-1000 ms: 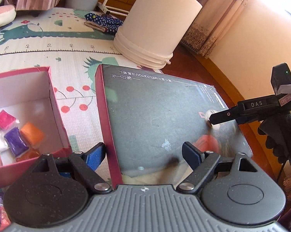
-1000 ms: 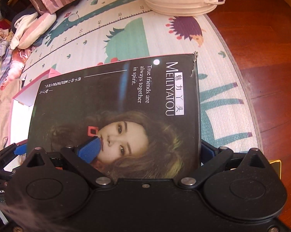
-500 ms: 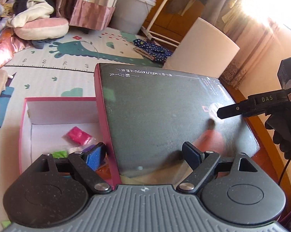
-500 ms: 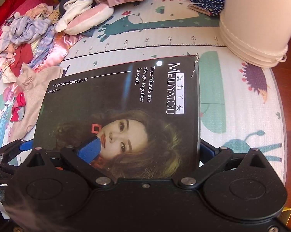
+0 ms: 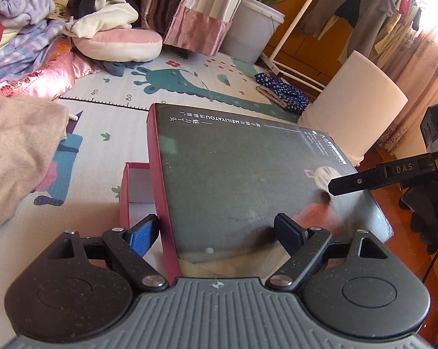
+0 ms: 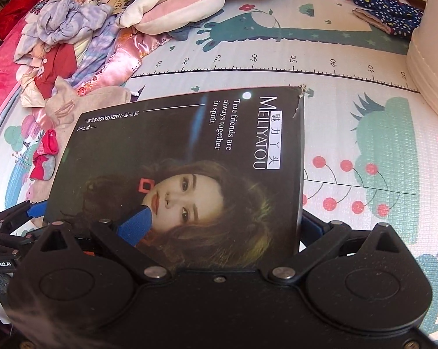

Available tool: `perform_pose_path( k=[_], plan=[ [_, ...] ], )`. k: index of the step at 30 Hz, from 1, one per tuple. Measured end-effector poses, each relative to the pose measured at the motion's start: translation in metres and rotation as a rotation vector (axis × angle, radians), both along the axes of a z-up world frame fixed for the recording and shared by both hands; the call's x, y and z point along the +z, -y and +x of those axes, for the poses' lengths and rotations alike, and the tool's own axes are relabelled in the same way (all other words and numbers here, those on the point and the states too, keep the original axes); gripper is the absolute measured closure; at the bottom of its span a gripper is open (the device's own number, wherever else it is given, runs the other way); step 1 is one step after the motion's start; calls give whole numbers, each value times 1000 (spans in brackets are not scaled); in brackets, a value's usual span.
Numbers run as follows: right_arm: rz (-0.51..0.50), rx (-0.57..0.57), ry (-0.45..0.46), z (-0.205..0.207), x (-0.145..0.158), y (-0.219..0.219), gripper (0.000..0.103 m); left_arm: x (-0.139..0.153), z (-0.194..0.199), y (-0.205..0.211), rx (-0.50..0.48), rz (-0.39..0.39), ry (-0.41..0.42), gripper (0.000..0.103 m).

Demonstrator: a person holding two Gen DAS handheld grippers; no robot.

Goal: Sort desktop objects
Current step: 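Lift the black lid with both tools and carry it over the pink box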

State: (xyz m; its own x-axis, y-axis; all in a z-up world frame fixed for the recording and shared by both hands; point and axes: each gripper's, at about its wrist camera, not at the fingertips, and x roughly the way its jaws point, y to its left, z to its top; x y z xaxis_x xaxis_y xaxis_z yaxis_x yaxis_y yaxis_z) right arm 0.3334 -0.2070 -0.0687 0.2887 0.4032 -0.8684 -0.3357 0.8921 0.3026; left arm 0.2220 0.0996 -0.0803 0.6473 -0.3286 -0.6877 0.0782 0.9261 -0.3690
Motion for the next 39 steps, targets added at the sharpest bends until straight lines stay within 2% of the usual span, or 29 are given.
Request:
perform_pose_path(
  k=[8,13,19,27,30,39],
  plan=[
    [11,11,-9,14,-25,-37,0,-32,12,-35,54,-24,-41,17],
    [19,3,-7,25,-32,-50,0,-52,19,-42,87,-40,-71,17],
    [4,-40,-55,34,-48,-51,0,-65,26,-41,116,-56,-119,17],
    [-50,-26,-147,29,-63,-50,0,-79,25,-42,120,-75,-178,17],
    [-72,-16,-171,26,-68,-50,0,-86,24,-37,112,-47,-205,17],
    [-73,-46,-179,26,-71,-38,0,-90,23,-23,100,-15,-182,17]
  ],
)
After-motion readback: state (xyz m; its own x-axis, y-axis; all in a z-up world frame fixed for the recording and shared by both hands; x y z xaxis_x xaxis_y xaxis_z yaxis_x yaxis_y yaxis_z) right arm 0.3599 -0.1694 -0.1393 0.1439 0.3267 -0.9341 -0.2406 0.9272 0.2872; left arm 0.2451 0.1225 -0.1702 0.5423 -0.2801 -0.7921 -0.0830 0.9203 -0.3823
